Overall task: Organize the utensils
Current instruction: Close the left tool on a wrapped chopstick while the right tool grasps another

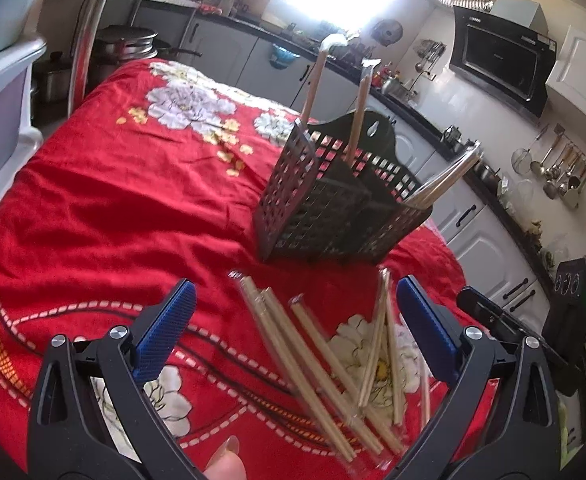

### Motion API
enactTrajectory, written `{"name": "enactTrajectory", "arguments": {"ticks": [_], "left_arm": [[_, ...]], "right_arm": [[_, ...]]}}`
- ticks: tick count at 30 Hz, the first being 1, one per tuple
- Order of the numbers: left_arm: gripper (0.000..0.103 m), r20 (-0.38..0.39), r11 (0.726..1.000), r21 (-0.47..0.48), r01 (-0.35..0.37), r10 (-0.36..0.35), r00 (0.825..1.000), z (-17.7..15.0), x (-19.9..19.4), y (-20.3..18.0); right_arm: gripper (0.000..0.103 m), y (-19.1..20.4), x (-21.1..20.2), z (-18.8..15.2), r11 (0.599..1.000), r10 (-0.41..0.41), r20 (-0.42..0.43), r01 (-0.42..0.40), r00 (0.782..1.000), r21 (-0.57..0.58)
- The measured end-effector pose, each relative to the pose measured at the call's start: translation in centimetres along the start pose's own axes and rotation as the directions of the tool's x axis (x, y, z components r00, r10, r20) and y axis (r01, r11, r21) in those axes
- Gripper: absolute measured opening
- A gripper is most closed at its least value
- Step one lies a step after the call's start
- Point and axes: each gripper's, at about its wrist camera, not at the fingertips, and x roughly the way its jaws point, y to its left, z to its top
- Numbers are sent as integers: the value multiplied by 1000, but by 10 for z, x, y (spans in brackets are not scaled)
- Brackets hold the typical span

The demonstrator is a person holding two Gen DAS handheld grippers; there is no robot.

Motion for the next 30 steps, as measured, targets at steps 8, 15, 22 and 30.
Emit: {"name": "enactTrajectory", "arguments": {"ticks": [8, 15, 22, 30], "left_arm": [[68, -90, 999, -10, -31, 30, 995, -20, 12, 12], [31, -212, 998, -57, 8, -20, 977, -42, 34, 16], [24, -281, 999, -54, -11, -5, 960, -48, 51, 15], [24, -300, 999, 0, -51, 49, 953, -38, 64, 8]], "right_arm": [[68, -6, 11, -11, 1000, -3, -40, 4, 999, 25], [68, -11, 15, -13, 999, -7, -50, 9, 999, 38], [68, -17, 21, -11, 999, -11, -59, 14, 998, 45], [68, -20, 41, -5, 999, -21, -98, 24, 995, 26]]}}
